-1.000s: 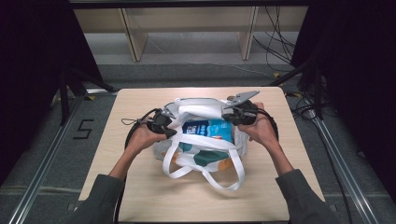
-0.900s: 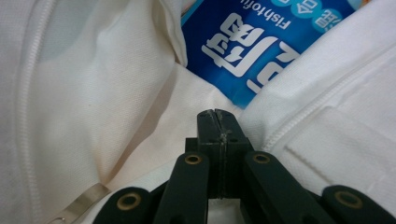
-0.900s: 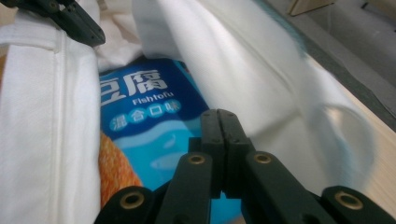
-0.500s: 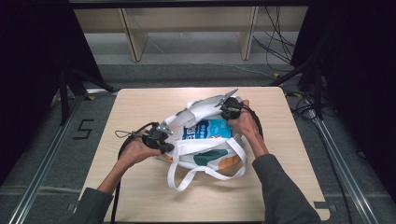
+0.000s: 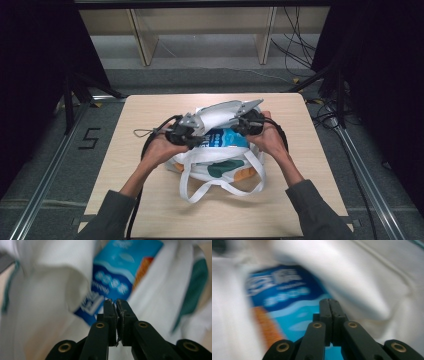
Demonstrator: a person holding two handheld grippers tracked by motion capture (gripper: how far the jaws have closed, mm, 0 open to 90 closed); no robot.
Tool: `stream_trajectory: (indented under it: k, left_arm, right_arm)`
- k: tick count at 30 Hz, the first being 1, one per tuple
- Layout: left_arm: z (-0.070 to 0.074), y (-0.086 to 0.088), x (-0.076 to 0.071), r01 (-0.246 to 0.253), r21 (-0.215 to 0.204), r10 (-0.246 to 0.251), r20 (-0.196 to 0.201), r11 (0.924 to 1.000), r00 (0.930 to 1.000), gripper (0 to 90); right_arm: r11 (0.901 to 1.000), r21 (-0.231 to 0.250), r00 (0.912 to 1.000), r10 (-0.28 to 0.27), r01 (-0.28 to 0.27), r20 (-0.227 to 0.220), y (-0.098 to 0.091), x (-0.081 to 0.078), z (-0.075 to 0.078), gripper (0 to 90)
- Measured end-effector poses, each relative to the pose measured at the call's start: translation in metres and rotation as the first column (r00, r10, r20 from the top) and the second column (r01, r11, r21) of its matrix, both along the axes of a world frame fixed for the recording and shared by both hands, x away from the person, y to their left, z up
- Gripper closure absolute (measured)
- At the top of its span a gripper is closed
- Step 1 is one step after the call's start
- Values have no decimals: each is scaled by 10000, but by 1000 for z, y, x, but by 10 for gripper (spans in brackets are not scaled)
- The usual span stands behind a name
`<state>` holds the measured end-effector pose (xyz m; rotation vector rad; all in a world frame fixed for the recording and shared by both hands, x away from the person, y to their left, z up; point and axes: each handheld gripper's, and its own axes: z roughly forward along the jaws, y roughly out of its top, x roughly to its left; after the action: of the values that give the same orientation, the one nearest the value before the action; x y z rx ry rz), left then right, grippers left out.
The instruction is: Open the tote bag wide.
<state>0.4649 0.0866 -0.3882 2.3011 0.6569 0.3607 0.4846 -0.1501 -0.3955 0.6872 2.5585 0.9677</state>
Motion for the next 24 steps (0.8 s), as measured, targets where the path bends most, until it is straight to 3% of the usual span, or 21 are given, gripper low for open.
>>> stream_trajectory:
  k: [1, 2, 4, 6, 8, 9, 11, 12, 13, 14, 15, 16, 18, 19, 22, 24]
  left_arm:
    - [0, -6, 8, -268, -45, 269, 48, 9996, 9996, 854]
    - [-2, -13, 24, -476, -145, 473, -207, 9988, 9987, 862]
    - [-4, -16, 30, -708, -288, 700, -300, 9971, 9971, 866]
    - [-8, -19, 43, -1009, -39, 1007, -364, 9949, 9943, 869]
    - [-12, -16, 60, -1690, -19, 1688, -461, 9856, 9846, 882]
    - [-12, -16, 60, -1690, -19, 1688, -461, 9856, 9846, 886]
    - [-14, -9, 71, -2180, -146, 2167, -640, 9758, 9741, 890]
    - [-15, -7, 73, -2332, -205, 2315, -649, 9722, 9707, 891]
    - [-17, -3, 78, -2527, -130, 2515, -603, 9674, 9660, 891]
    - [-20, -2, 80, -2518, 179, 2525, -530, 9676, 9662, 892]
    - [-20, -2, 80, -2518, 179, 2525, -530, 9676, 9662, 891]
    - [-24, -1, 82, -2560, 533, 2586, -475, 9652, 9648, 891]
    - [-35, 3, 86, -2767, 1142, 2838, -518, 9542, 9575, 892]
    - [-41, 6, 87, -2937, 967, 3009, -706, 9510, 9510, 892]
    - [-51, 15, 90, -3115, 466, 3150, -1275, 9491, 9405, 893]
    - [-52, 19, 91, -3162, 300, 3171, -1500, 9482, 9365, 894]
  right_arm:
    - [9997, -36, 9996, 240, -241, -173, 1, -8, 0, 900]
    - [9978, -224, 9977, 623, -629, -275, 2, -22, -4, 900]
    - [9957, -343, 9957, 851, -864, -376, 3, -29, -7, 900]
    - [9922, -408, 9923, 1157, -1175, -435, 1, -39, -11, 900]
    - [9876, -366, 9864, 1503, -1529, -661, -2, -49, -16, 900]
    - [9876, -366, 9864, 1503, -1529, -661, -2, -49, -16, 900]
    - [9797, -572, 9782, 1867, -1923, -910, -2, -54, -27, 900]
    - [9824, -633, 9809, 1694, -1758, -957, -2, -57, -30, 900]
    - [9798, -659, 9780, 1817, -1890, -1024, -1, -60, -34, 900]
    - [9799, -667, 9785, 1810, -1880, -990, -2, -62, -35, 900]
    - [9799, -667, 9785, 1810, -1880, -990, -2, -62, -35, 900]
    - [9767, -655, 9765, 1989, -2045, -831, -3, -63, -37, 900]
    - [9787, -612, 9765, 1890, -1959, -1040, -3, -70, -42, 900]
    - [9760, -704, 9752, 1991, -2062, -967, -3, -71, -45, 900]
    - [9750, -843, 9761, 1983, -2058, -889, -2, -79, -54, 900]
    - [9777, -852, 9799, 1859, -1918, -727, -2, -81, -58, 900]
